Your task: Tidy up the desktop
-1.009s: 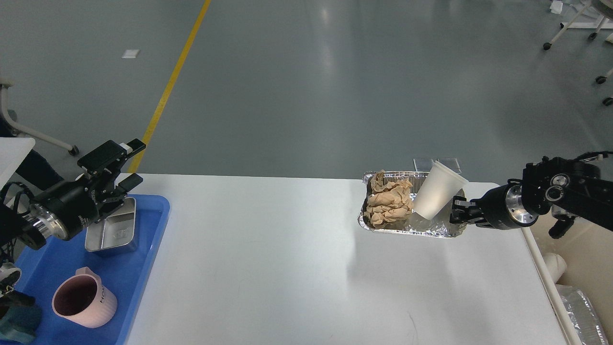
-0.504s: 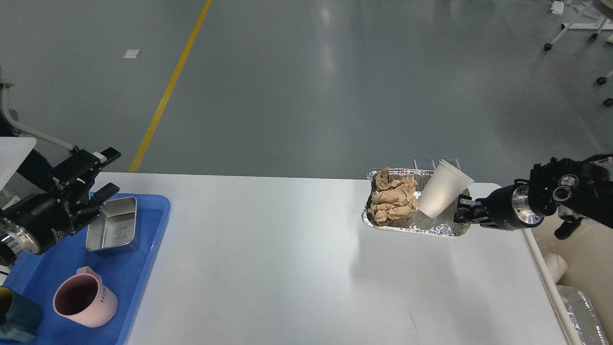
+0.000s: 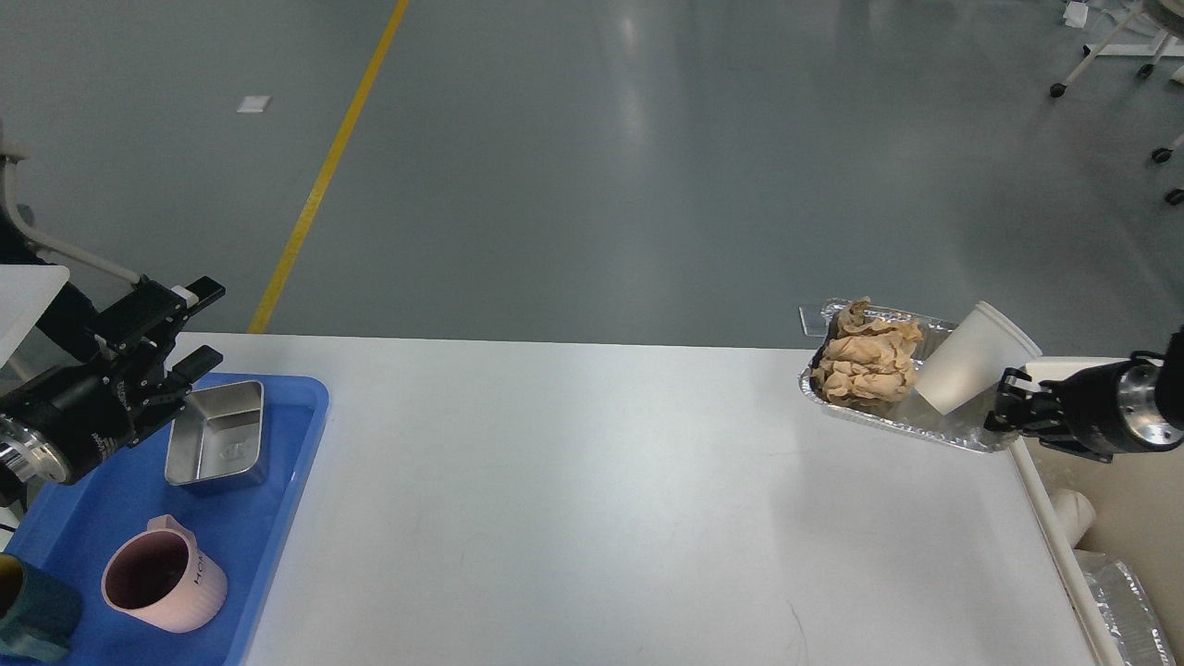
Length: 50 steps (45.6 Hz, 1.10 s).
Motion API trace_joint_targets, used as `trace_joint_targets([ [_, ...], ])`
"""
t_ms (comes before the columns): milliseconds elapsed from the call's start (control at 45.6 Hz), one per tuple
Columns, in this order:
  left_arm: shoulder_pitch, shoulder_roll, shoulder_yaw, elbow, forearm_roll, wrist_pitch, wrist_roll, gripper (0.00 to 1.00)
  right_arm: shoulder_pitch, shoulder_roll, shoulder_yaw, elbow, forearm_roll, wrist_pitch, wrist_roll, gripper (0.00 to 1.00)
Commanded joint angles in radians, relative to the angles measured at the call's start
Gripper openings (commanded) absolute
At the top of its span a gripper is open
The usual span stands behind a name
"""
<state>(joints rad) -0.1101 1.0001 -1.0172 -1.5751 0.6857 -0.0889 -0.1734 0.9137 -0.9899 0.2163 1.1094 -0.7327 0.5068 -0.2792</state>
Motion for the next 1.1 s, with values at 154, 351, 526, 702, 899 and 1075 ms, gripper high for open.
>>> trace_joint_targets([
  [154,-0.017,-0.012,-0.004,0.009,0.0,0.001,-0.002,0.97,-0.085,-0.138,-0.003,-0.074,0.168,-0.044,0.0,0.0],
  [351,-0.014,-0.156,-0.115,0.049,-0.002,0.003,-0.002,0.97,-0.157,-0.138,-0.006,-0.235,0.283,-0.04,0.006,0.0],
  [526,-0.032,-0.368,-0.234,0.177,-0.086,0.001,-0.002,0.97,-0.191,-0.131,-0.006,-0.301,0.343,-0.04,0.011,0.0],
  [702,-0.134,-0.569,-0.265,0.366,-0.248,0.003,-0.017,0.97,-0.21,-0.13,-0.008,-0.35,0.407,-0.04,0.009,0.0],
  [899,-0.197,-0.682,-0.302,0.514,-0.334,-0.003,-0.031,0.97,-0.253,-0.108,-0.008,-0.414,0.486,-0.042,0.009,0.0],
  [1075,-0.218,-0.779,-0.307,0.52,-0.336,-0.005,-0.051,0.97,-0.295,-0.026,-0.005,-0.552,0.558,-0.057,0.009,0.36],
])
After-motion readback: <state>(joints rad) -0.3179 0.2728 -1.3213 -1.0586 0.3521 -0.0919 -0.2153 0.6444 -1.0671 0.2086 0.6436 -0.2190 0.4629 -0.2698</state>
